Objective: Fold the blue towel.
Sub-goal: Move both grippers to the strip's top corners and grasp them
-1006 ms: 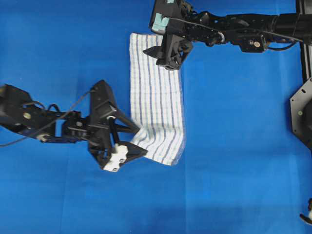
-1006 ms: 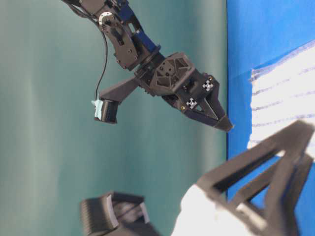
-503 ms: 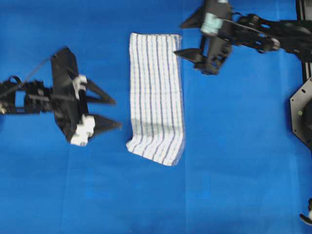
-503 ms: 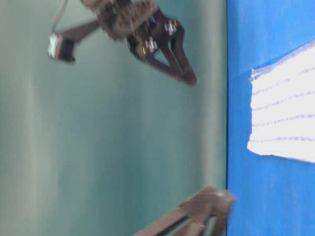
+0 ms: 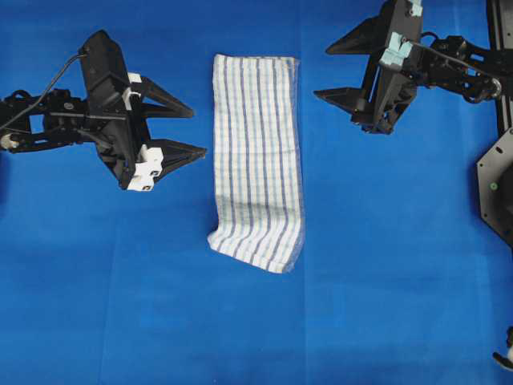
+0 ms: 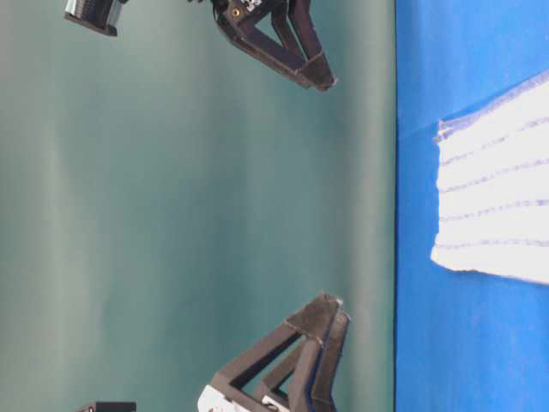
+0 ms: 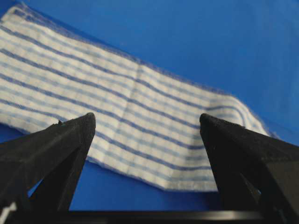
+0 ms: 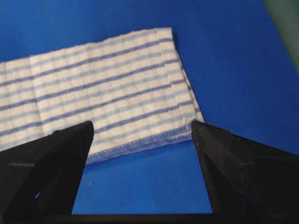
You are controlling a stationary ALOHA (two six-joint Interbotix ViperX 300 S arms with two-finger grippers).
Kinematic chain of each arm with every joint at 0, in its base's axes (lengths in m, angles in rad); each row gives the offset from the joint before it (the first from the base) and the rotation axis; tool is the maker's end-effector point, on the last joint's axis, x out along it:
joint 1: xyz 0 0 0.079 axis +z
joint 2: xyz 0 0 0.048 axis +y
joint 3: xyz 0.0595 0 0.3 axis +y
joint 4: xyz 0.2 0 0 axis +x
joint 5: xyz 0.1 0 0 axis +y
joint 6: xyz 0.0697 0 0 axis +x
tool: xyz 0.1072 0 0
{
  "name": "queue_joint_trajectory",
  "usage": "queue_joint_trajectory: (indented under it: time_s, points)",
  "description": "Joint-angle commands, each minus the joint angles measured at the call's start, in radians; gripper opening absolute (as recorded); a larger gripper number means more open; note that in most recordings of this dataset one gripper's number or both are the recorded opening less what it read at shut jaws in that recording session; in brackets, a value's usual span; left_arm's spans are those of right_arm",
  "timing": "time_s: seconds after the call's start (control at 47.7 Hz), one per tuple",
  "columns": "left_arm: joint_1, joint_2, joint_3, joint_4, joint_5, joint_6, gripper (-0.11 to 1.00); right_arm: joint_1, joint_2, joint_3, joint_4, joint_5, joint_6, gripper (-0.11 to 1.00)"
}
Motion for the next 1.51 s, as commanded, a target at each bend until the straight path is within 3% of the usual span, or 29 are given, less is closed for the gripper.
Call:
queue_joint_trajectory:
  time_s: [0.0, 0.126, 0.314, 0.545, 0.943, 1.362, 1.488]
  points:
    - [0.012, -0.005, -0.025, 0.002, -0.005, 0.008, 0.88, 0.002, -0.005, -0.020, 0.003, -0.015, 0.002, 0.87]
    - [0.034, -0.005, -0.028, 0.002, -0.006, 0.021, 0.88, 0.002, 0.005, -0.023, 0.003, -0.021, 0.002, 0.87]
    - [0.126, 0.020, -0.044, 0.003, -0.037, 0.086, 0.88, -0.025, 0.063, -0.037, 0.003, -0.083, 0.002, 0.87]
    - [0.241, 0.175, -0.110, 0.003, -0.083, 0.190, 0.88, -0.060, 0.218, -0.094, 0.020, -0.127, 0.002, 0.87]
    - [0.316, 0.476, -0.235, 0.003, -0.147, 0.192, 0.88, -0.081, 0.420, -0.144, 0.064, -0.233, 0.002, 0.86]
    - [0.321, 0.528, -0.241, 0.003, -0.183, 0.190, 0.86, -0.074, 0.543, -0.178, 0.123, -0.262, 0.003, 0.74]
    - [0.321, 0.529, -0.239, 0.002, -0.183, 0.190, 0.79, -0.061, 0.558, -0.187, 0.124, -0.261, 0.002, 0.63]
